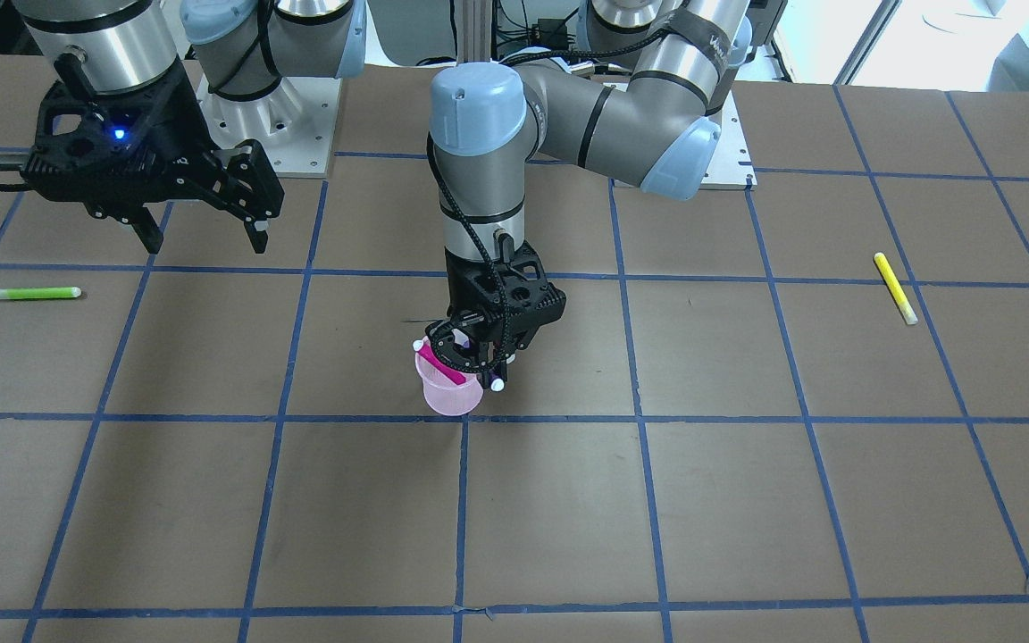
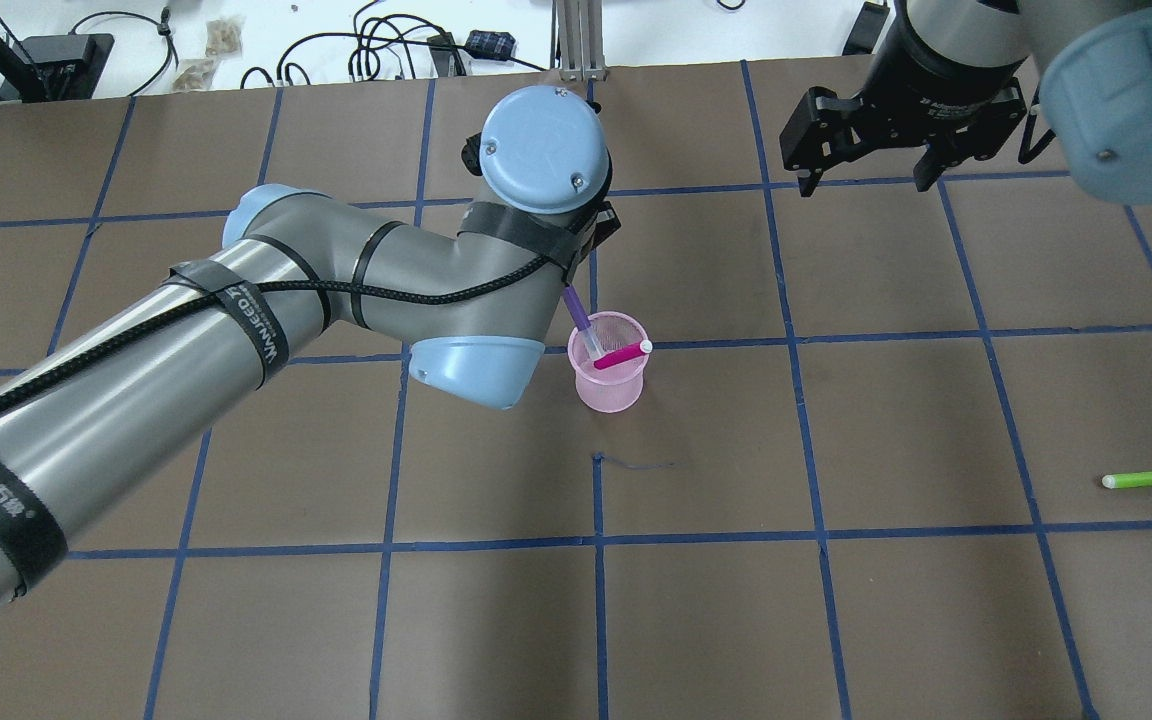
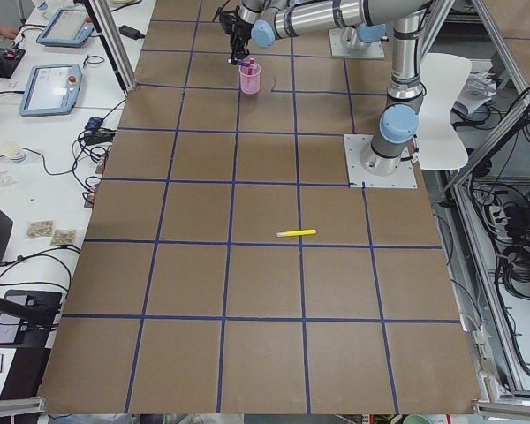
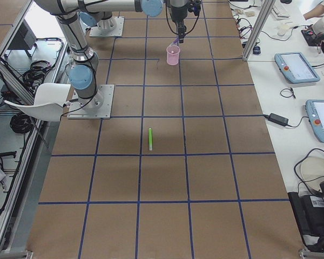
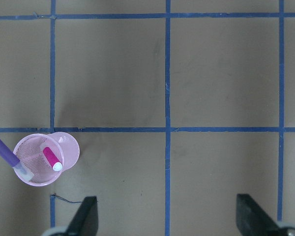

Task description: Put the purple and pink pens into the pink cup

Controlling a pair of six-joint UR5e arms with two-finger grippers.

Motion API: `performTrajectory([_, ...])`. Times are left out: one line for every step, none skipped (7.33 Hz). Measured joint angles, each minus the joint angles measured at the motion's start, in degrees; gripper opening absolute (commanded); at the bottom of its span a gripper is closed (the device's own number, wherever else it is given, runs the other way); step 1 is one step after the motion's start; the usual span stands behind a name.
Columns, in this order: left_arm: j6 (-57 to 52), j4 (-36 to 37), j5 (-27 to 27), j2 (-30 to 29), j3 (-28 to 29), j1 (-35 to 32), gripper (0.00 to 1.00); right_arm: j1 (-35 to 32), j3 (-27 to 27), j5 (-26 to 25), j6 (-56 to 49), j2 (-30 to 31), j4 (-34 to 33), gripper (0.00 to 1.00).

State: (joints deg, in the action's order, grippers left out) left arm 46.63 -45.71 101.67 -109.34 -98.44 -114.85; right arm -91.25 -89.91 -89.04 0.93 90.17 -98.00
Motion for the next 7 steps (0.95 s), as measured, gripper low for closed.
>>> performTrajectory([0.46, 0.03, 0.21, -0.64, -0.02, -0.26, 0.0, -0.03, 0.11, -0.08, 0.59, 0.12, 0.08, 1.0])
performTrajectory([1.38, 0.17, 0.5, -1.27, -0.06, -0.45, 0.0, -0.06, 0.02, -0.03, 1.71, 0.18, 0.14, 1.0])
performTrajectory([2.1, 0.44, 0.64, -1.8, -0.07, -0.65, 0.0, -0.06, -0.18, 0.11, 2.53, 0.11, -0.05, 1.0])
performTrajectory([2.5, 0.67, 0.69, -2.18, -0.09, -0.83, 0.0, -0.07, -0.32, 0.18, 2.81, -0.04, -0.27, 1.0])
performTrajectory([2.7, 0.81, 0.71, -2.47, -0.09, -0.94, 0.02, -0.06, -0.39, 0.23, 2.86, -0.14, -0.37, 1.0])
performTrajectory([2.68, 0.86, 0.71, -2.71, -0.09, -1.02, 0.24, -0.03, -0.45, 0.26, 2.77, -0.21, -0.41, 1.0])
performTrajectory([2.67, 0.88, 0.72, -2.88, -0.08, -1.1, 0.56, 0.0, -0.49, 0.31, 2.64, -0.23, -0.42, 1.0])
